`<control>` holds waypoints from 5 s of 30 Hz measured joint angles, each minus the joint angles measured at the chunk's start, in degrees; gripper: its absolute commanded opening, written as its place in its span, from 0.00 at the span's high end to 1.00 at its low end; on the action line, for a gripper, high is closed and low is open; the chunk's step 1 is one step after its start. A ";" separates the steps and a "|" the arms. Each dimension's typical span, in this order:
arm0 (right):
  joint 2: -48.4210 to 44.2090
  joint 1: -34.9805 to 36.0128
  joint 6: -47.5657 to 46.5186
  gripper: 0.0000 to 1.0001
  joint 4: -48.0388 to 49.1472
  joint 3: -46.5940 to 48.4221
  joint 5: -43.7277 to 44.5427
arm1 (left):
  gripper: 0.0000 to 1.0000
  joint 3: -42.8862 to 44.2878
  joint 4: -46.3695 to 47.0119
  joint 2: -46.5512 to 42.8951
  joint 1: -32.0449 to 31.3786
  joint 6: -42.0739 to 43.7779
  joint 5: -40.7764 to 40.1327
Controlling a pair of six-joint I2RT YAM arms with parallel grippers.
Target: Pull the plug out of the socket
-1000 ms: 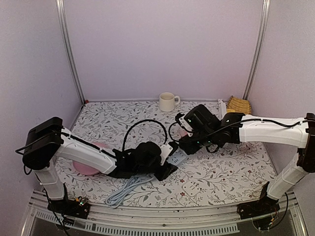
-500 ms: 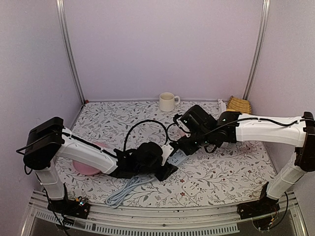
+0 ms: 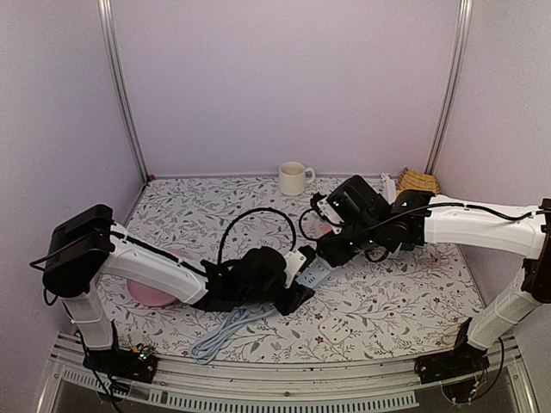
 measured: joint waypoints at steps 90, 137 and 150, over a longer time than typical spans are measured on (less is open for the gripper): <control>8.31 7.23 19.52 0.60 33.11 -16.31 -35.69 | 0.99 2.69 -17.40 3.63 24.35 -10.01 -4.02; 0.20 9.99 16.55 0.31 20.81 -18.60 -23.61 | 0.15 17.84 -24.48 8.63 34.32 -3.45 0.39; 2.40 6.93 16.52 0.50 19.93 -20.83 -23.21 | 0.13 12.07 -25.29 -3.85 34.29 -4.09 0.37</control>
